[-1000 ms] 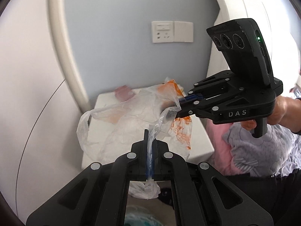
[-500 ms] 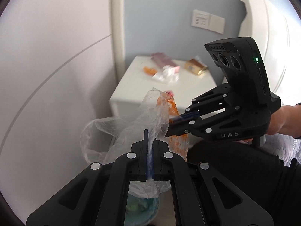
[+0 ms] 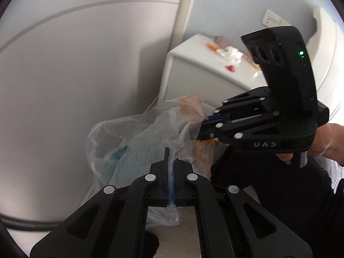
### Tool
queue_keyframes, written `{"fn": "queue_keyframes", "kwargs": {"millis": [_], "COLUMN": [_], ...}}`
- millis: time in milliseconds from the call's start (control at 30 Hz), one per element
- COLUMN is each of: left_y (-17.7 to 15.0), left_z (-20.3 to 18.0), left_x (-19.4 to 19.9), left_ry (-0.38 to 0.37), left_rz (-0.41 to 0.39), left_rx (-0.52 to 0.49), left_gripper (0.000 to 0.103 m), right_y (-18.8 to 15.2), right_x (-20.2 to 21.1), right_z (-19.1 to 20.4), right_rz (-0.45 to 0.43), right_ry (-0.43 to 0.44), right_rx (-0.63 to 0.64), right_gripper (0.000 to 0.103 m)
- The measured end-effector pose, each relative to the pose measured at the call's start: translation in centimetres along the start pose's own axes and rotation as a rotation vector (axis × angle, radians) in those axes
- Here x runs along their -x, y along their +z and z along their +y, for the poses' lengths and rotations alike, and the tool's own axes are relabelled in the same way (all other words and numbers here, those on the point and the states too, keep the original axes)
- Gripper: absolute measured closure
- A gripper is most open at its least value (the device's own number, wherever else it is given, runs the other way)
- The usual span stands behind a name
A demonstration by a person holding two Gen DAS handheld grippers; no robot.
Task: Collect trash
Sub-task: 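Carry the orange-print bag with both grippers over the trash bin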
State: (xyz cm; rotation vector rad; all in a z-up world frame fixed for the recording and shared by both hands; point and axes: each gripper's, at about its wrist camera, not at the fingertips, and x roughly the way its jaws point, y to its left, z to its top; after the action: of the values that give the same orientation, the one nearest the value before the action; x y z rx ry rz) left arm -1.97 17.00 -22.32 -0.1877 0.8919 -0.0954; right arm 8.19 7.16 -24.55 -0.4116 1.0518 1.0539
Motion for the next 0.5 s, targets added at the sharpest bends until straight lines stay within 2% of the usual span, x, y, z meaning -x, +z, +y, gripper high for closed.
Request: {"fn": "queue_keyframes", "kwargs": {"millis": [200,300,500], "left_y": [-2.5,-2.8,-3.6], "left_z": [2.3,2.7,4.5], "left_x": [-1.9,-3.2,-5.8], "left_ry": [-0.001,-0.012,-0.017], "left_rz": [0.039,0.059,0.102], "left_rx": [0.076,0.094,0.136], "left_gripper": [0.103,0.103,0.103], "right_y": [-0.2,-1.4,-2.1], "right_x": [-3.7,-5.0,-8.6], "right_z": [-0.3,0.8,-0.4], "right_rz": [0.070,0.098,0.156], "right_ry": [0.004,0.006,-0.023], "right_rx": [0.002,0.003,-0.009], "right_gripper": [0.095,0.095,0.095]}}
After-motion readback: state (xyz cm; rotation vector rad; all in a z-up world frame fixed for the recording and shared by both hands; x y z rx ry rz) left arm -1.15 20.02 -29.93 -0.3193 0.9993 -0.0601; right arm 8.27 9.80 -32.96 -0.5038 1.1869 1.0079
